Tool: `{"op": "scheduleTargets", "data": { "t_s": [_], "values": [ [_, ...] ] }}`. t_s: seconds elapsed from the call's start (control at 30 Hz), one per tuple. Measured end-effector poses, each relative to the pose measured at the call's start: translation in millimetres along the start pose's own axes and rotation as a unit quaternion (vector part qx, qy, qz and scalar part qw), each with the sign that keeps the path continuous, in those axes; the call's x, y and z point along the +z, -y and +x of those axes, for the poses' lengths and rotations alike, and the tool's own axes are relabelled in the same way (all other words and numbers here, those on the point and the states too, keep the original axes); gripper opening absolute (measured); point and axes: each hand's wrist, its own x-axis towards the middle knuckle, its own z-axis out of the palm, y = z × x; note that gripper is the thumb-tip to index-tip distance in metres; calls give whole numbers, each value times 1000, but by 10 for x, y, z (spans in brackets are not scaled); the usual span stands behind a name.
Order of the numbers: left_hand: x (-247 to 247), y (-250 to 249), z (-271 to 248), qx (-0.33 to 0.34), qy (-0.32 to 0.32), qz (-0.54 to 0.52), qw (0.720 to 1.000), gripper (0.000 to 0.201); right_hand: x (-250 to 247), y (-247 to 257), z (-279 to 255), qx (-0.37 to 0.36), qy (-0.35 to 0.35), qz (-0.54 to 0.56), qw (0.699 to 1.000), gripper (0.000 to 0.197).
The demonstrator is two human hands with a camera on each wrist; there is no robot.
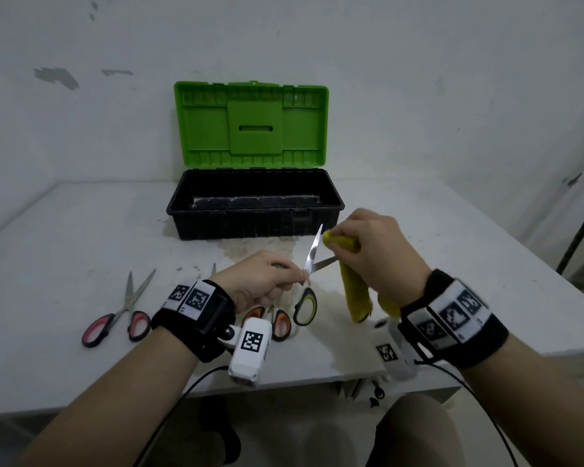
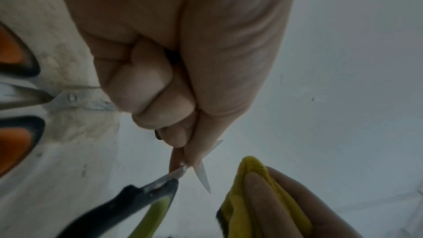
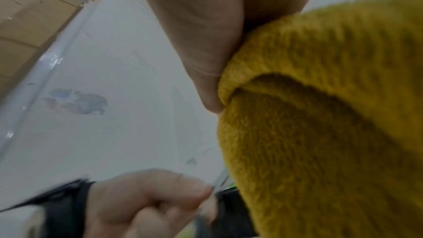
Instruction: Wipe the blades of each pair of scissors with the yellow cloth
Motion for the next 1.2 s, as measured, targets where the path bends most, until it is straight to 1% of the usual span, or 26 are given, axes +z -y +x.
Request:
{"op": "scheduleTargets", "data": {
  "t_s": [0.07, 0.13, 0.23, 0.33, 0.43, 0.5, 0.57, 0.63, 0.67, 0.73, 0.8, 0.87, 0.93, 1.13, 1.2],
  "values": [
    [23, -4, -1, 6, 13, -1, 1000, 22, 99, 90, -109, -32, 35, -3, 999, 16],
    [57, -6, -1, 17, 13, 10, 1000, 17, 211, 111, -155, -45, 59, -2, 997, 19],
    [84, 21, 4, 39, -6, 50, 998, 17, 306, 66, -146, -44, 62, 4, 997, 19],
    [68, 28, 5, 54, -2, 72, 996, 17, 308, 22, -78, -26, 45, 2, 999, 17],
    [69, 26, -13, 57, 2, 99, 993, 18, 224, -64, 83, 28, 3, -2, 1000, 18],
    [94, 37, -22, 48, 4, 76, 996, 18, 130, -130, 185, 67, -18, -4, 998, 19],
    [109, 36, -24, 27, 0, 20, 999, 15, 46, -152, 205, 81, -38, -1, 996, 16],
    [101, 17, -22, 14, 3, -23, 1000, 14, -12, -98, 136, 58, -49, 2, 997, 14],
    [94, 9, -23, 12, 4, -31, 999, 13, -33, -41, 76, 37, -43, 3, 998, 14],
    [86, 1, -17, 12, 5, -30, 999, 14, -21, 80, -47, -6, -7, -3, 1000, 15],
    [109, 3, -10, 17, 13, -19, 1000, 13, 60, 168, -135, -32, 38, -17, 999, 16],
    [143, 8, -12, 29, 22, -10, 999, 11, 178, 198, -186, -39, 74, -26, 996, 19],
    [151, 17, -19, 38, 18, 3, 999, 12, 256, 186, -212, -34, 93, -24, 995, 21],
    [105, 60, -39, 51, 9, -6, 999, 12, 261, 93, -281, -50, 66, -6, 997, 19],
    [92, 56, -33, 46, 3, -26, 999, 12, 237, 6, -291, -32, 52, -9, 998, 18]
  ]
}}
